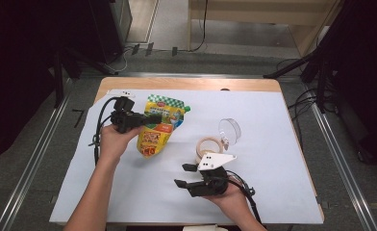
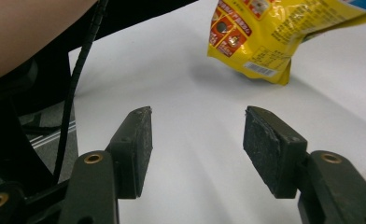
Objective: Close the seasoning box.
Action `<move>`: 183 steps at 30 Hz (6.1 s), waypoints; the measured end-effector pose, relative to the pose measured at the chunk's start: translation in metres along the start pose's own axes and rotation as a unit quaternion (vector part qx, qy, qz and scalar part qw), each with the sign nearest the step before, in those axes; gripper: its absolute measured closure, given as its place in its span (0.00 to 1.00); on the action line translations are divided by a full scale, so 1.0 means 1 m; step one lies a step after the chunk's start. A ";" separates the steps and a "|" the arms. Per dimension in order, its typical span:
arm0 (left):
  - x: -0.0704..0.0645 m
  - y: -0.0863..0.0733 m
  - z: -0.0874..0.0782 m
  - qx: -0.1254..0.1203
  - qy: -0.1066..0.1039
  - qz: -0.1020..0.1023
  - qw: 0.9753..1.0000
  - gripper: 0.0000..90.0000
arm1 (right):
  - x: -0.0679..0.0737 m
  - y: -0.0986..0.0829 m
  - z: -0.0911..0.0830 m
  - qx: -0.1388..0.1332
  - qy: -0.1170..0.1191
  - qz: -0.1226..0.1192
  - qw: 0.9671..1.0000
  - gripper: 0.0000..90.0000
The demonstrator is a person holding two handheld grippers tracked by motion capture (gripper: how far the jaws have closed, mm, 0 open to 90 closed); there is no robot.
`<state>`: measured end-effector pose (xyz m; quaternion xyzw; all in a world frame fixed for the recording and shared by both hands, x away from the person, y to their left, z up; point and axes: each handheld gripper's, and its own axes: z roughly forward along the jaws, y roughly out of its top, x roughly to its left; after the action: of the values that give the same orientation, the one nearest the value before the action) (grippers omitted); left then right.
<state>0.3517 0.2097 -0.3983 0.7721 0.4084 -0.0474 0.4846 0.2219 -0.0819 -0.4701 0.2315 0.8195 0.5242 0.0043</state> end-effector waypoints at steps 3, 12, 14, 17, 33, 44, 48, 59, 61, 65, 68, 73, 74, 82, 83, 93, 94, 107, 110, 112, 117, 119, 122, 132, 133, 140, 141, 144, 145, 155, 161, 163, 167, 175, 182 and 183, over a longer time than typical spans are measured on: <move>0.000 -0.005 -0.008 0.002 0.001 -0.001 1.000 0.98 | 0.000 0.000 0.000 0.002 0.001 0.000 1.000 0.48; -0.001 -0.012 -0.022 0.009 0.008 -0.014 1.000 0.94 | 0.000 0.002 0.001 0.008 0.002 -0.004 1.000 0.48; -0.002 -0.012 -0.024 0.009 0.011 -0.012 1.000 0.92 | 0.000 0.002 0.001 0.009 0.003 -0.006 1.000 0.49; -0.003 -0.012 -0.026 0.009 0.012 -0.009 1.000 0.90 | 0.000 0.001 0.001 0.011 0.003 -0.012 1.000 0.49; -0.006 -0.012 -0.040 0.013 -0.016 -0.010 1.000 0.73 | -0.003 0.006 -0.006 0.016 -0.001 -0.005 1.000 0.50; -0.015 -0.003 -0.059 0.001 -0.002 0.008 1.000 0.63 | -0.011 0.007 -0.009 0.025 0.000 0.009 1.000 0.51; -0.015 -0.001 -0.066 -0.008 0.003 0.002 1.000 0.58 | -0.012 0.007 -0.010 0.028 0.002 0.015 1.000 0.52; -0.013 -0.004 -0.088 -0.017 0.029 -0.007 0.999 0.55 | -0.011 0.011 -0.016 0.026 0.001 0.015 1.000 0.54; -0.013 -0.005 -0.092 -0.019 0.038 -0.006 0.999 0.54 | -0.012 0.012 -0.019 0.025 -0.002 0.016 1.000 0.55; -0.011 -0.008 -0.098 -0.018 0.051 -0.008 0.998 0.53 | -0.014 0.012 -0.027 0.023 -0.012 0.017 1.000 0.56; -0.009 -0.010 -0.104 -0.021 0.062 -0.009 0.998 0.53 | -0.015 0.012 -0.034 0.021 -0.015 0.021 0.999 0.58; -0.003 -0.015 -0.112 -0.026 0.076 -0.012 0.997 0.51 | -0.020 0.012 -0.047 0.018 -0.026 0.024 0.999 0.59; -0.001 -0.015 -0.114 -0.027 0.077 -0.014 0.997 0.51 | -0.021 0.011 -0.049 0.016 -0.029 0.026 0.999 0.60; 0.011 -0.024 -0.119 -0.039 0.095 -0.024 0.994 0.48 | -0.030 0.007 -0.066 0.014 -0.041 0.039 0.998 0.64; 0.014 -0.026 -0.119 -0.040 0.099 -0.024 0.994 0.49 | -0.031 0.006 -0.067 0.013 -0.043 0.040 0.998 0.65; 0.030 -0.036 -0.096 -0.032 0.107 -0.026 0.993 0.49 | -0.042 -0.001 -0.091 0.005 -0.058 0.058 0.997 0.85; 0.031 -0.036 -0.094 -0.031 0.107 -0.020 0.994 0.49 | -0.043 -0.002 -0.094 0.006 -0.058 0.060 0.996 0.90; 0.040 -0.042 -0.068 -0.007 0.104 -0.011 0.995 0.48 | -0.059 -0.005 -0.114 0.018 -0.086 0.064 0.994 1.00; 0.039 -0.043 -0.063 -0.003 0.102 -0.009 0.995 0.48 | -0.064 -0.006 -0.117 0.017 -0.091 0.070 0.993 1.00; 0.040 -0.043 -0.061 0.001 0.100 -0.006 0.995 0.48 | -0.068 -0.007 -0.120 0.015 -0.096 0.075 0.992 1.00; 0.039 -0.043 -0.055 -0.001 0.096 -0.007 0.995 0.48 | -0.078 -0.010 -0.125 0.014 -0.110 0.091 0.990 1.00; 0.039 -0.043 -0.054 0.000 0.095 -0.006 0.995 0.48 | -0.082 -0.012 -0.126 0.016 -0.114 0.094 0.989 1.00; 0.038 -0.043 -0.051 0.000 0.094 -0.004 0.996 0.48 | -0.092 -0.015 -0.125 0.022 -0.116 0.106 0.987 1.00; 0.036 -0.042 -0.045 0.002 0.094 0.001 0.996 0.47 | -0.114 -0.019 -0.119 0.019 -0.136 0.131 0.982 1.00; 0.036 -0.042 -0.045 0.002 0.094 0.001 0.996 0.47 | -0.115 -0.019 -0.119 0.017 -0.138 0.133 0.981 1.00; 0.035 -0.042 -0.042 0.006 0.094 0.002 0.996 0.47 | -0.120 -0.015 -0.115 0.004 -0.144 0.136 0.980 1.00; 0.035 -0.042 -0.042 0.006 0.095 0.002 0.995 0.46 | -0.120 -0.014 -0.114 0.002 -0.147 0.134 0.980 1.00; 0.036 -0.042 -0.042 0.005 0.096 0.003 0.995 0.46 | -0.119 -0.011 -0.115 -0.009 -0.152 0.126 0.980 1.00; 0.036 -0.042 -0.042 0.005 0.095 0.003 0.995 0.46 | -0.120 -0.010 -0.115 -0.012 -0.151 0.124 0.981 1.00; 0.034 -0.041 -0.044 -0.006 0.074 0.001 0.997 0.45 | -0.118 0.000 -0.107 -0.013 -0.139 0.109 0.984 1.00; 0.033 -0.041 -0.045 -0.006 0.079 0.004 0.997 0.45 | -0.116 0.003 -0.103 -0.012 -0.135 0.104 0.985 1.00; 0.035 -0.042 -0.044 0.000 0.094 0.006 0.996 0.45 | -0.114 0.004 -0.103 -0.014 -0.136 0.104 0.985 1.00; 0.037 -0.043 -0.044 0.004 0.093 0.001 0.996 0.45 | -0.110 0.007 -0.105 -0.023 -0.131 0.099 0.986 1.00; 0.036 -0.043 -0.041 0.011 0.090 0.005 0.996 0.44 | -0.100 0.014 -0.101 -0.024 -0.120 0.081 0.989 0.96; 0.036 -0.043 -0.040 0.015 0.088 0.006 0.996 0.44 | -0.095 0.017 -0.103 -0.027 -0.126 0.062 0.990 0.85; 0.036 -0.043 -0.039 0.015 0.088 0.006 0.996 0.44 | -0.095 0.016 -0.103 -0.027 -0.125 0.063 0.990 0.83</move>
<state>0.3338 0.2702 -0.4248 0.7829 0.4440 0.0178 0.4355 0.2873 -0.2015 -0.4318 0.3464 0.7820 0.5120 0.0803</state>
